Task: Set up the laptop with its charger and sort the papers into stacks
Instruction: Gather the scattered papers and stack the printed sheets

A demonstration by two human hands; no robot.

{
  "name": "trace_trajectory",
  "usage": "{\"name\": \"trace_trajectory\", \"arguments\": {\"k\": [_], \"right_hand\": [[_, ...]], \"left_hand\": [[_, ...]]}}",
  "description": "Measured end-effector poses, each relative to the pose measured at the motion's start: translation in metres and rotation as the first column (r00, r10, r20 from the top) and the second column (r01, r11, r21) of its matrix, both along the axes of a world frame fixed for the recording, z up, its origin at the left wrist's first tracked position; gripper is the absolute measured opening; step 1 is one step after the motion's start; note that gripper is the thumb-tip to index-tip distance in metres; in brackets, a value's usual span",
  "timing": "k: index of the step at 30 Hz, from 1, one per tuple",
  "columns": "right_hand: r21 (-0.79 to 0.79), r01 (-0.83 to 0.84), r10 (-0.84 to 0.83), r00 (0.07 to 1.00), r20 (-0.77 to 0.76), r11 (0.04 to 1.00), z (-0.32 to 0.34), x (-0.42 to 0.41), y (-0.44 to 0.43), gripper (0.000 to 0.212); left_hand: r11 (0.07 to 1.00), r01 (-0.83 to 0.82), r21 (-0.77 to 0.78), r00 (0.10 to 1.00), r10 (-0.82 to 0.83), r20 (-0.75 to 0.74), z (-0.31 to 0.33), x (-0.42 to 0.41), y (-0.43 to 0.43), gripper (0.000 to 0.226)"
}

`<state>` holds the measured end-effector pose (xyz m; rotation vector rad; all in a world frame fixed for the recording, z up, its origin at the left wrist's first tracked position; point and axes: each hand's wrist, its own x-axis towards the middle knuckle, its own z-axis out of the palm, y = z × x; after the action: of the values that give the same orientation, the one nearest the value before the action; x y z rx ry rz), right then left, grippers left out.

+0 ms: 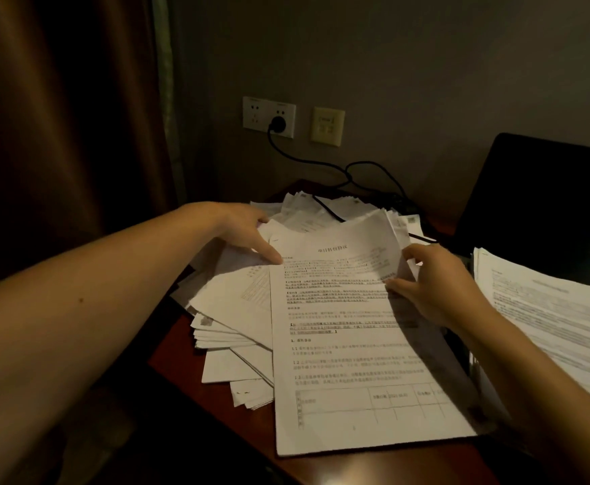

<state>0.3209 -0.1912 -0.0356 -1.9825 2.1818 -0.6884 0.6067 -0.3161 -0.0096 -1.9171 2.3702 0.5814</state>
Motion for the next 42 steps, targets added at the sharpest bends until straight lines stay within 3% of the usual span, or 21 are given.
{"name": "trace_trajectory", "arguments": {"k": [4, 8, 12, 14, 17, 19, 22, 28, 30, 32, 35, 37, 39, 40, 42], "right_hand": [[0.067, 0.049, -0.040, 0.991, -0.130, 0.997, -0.002, 0.001, 0.001, 0.023], [0.051, 0.046, -0.036, 0.983, -0.180, 0.998, -0.006, 0.003, -0.001, 0.030], [0.166, 0.059, -0.086, 0.983, 0.163, 0.984, -0.001, 0.001, -0.002, 0.077], [0.244, 0.046, -0.128, 0.933, 0.335, 0.969, 0.002, -0.005, -0.004, 0.082], [0.321, -0.015, -0.133, 0.891, 0.433, 0.947, 0.005, -0.015, -0.005, 0.053], [0.259, -0.088, -0.053, 0.868, 0.493, 0.962, 0.007, -0.020, -0.004, 0.027], [0.062, -0.207, 0.116, 0.744, 0.658, 0.976, 0.018, -0.024, 0.002, 0.016], [-0.130, -0.239, 0.262, 0.682, 0.683, 0.962, 0.038, -0.038, 0.010, 0.015], [-0.228, -0.156, 0.271, 0.689, 0.672, 0.961, 0.045, -0.041, 0.010, 0.009], [-0.338, -0.054, 0.293, 0.638, 0.712, 0.940, 0.050, -0.044, 0.009, 0.005], [-0.377, 0.117, 0.282, 0.476, 0.833, 0.919, 0.059, -0.046, 0.008, 0.003], [-0.372, 0.147, 0.304, 0.348, 0.887, 0.917, 0.063, -0.043, 0.010, 0.004], [-0.368, 0.143, 0.319, 0.279, 0.906, 0.919, 0.062, -0.041, 0.010, 0.013], [-0.364, 0.140, 0.314, 0.285, 0.906, 0.921, 0.060, -0.041, 0.010, 0.018], [-0.365, 0.107, 0.298, 0.391, 0.871, 0.925, 0.057, -0.043, 0.009, 0.019]], "left_hand": [[0.988, 0.032, -0.150, 0.993, -0.049, -0.112, 0.000, 0.001, 0.006, 0.088], [0.970, 0.078, -0.228, 0.986, -0.110, -0.128, -0.007, -0.005, 0.014, 0.075], [0.997, 0.013, -0.081, 0.984, -0.027, -0.176, -0.007, -0.004, 0.014, 0.061], [0.999, -0.004, -0.034, 0.984, -0.002, -0.177, -0.008, -0.001, 0.012, 0.049], [0.999, 0.033, -0.042, 0.976, -0.042, -0.212, -0.006, 0.000, 0.017, 0.036], [0.994, 0.054, -0.097, 0.945, -0.083, -0.317, 0.002, 0.002, 0.022, 0.029], [0.988, 0.036, -0.149, 0.848, -0.109, -0.518, 0.022, 0.004, 0.030, 0.022], [0.968, -0.043, -0.247, 0.683, -0.152, -0.715, 0.056, -0.011, 0.040, 0.013], [0.934, -0.179, -0.309, 0.599, -0.146, -0.787, 0.059, -0.019, 0.039, 0.030], [0.875, -0.347, -0.337, 0.513, -0.123, -0.849, 0.060, -0.025, 0.037, 0.062], [0.858, -0.493, -0.143, 0.373, 0.059, -0.926, 0.054, -0.037, 0.046, 0.099], [0.924, -0.368, 0.108, 0.205, 0.194, -0.959, 0.042, -0.045, 0.051, 0.100], [0.935, -0.082, 0.344, 0.076, 0.350, -0.934, 0.035, -0.050, 0.060, 0.071], [0.926, 0.024, 0.377, 0.064, 0.375, -0.925, 0.034, -0.054, 0.066, 0.055], [0.925, 0.120, 0.361, 0.007, 0.363, -0.932, 0.033, -0.059, 0.070, 0.040]]}}
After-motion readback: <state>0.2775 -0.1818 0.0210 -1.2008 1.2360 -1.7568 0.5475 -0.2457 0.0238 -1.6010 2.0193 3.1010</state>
